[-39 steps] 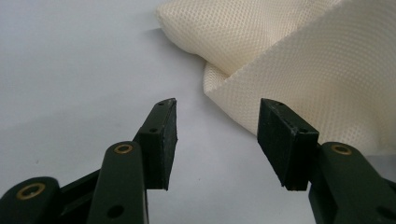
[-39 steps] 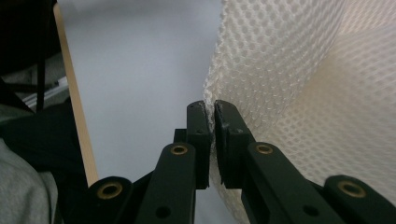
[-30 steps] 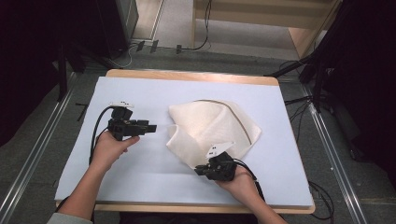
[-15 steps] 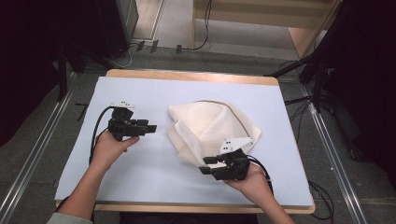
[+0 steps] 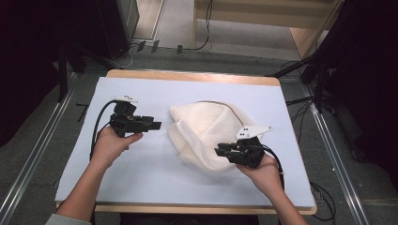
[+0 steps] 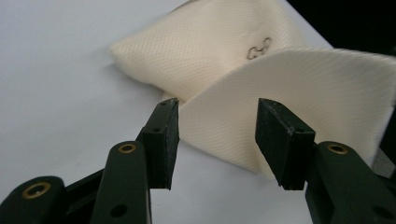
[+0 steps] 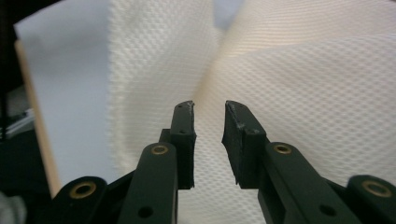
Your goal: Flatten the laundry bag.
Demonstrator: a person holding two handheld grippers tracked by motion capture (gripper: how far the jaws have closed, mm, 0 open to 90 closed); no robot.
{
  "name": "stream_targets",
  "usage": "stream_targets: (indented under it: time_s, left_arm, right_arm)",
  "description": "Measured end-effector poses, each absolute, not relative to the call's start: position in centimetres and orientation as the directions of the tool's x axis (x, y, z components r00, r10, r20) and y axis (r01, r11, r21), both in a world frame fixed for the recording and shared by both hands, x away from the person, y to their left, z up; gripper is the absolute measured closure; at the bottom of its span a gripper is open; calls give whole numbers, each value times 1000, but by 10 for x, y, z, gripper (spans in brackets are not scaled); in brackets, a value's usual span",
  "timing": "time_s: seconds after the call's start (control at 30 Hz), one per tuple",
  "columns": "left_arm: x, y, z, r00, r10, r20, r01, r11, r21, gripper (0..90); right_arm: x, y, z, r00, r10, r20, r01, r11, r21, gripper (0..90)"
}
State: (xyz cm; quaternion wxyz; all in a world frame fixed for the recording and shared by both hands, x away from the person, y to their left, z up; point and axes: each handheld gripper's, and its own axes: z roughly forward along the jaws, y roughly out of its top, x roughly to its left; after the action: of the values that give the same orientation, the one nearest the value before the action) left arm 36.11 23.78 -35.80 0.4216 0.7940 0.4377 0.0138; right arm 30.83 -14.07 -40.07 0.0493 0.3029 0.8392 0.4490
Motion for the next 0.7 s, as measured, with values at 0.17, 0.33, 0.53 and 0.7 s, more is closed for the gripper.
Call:
stream_targets:
  time_s: [0.17, 0.33, 0.53, 0.7]
  left_arm:
    - [351, 223, -338, 649, 672, -356, 673, -290, 680, 496]
    - [342, 207, -327, 688, 634, -353, 650, -323, 688, 434]
    - [340, 185, -323, 692, 619, -372, 660, -332, 674, 364]
    - [358, 172, -341, 662, 623, -416, 697, -310, 646, 569]
  right_arm:
    - [326, -154, -406, -768, 624, 146, 481, 411, 775, 695]
    - [345, -170, -412, -724, 677, 135, 511, 394, 764, 662]
    - [369, -191, -418, -673, 727, 136, 538, 355, 764, 580]
    - [383, -203, -424, -633, 761, 145, 565, 325, 758, 520]
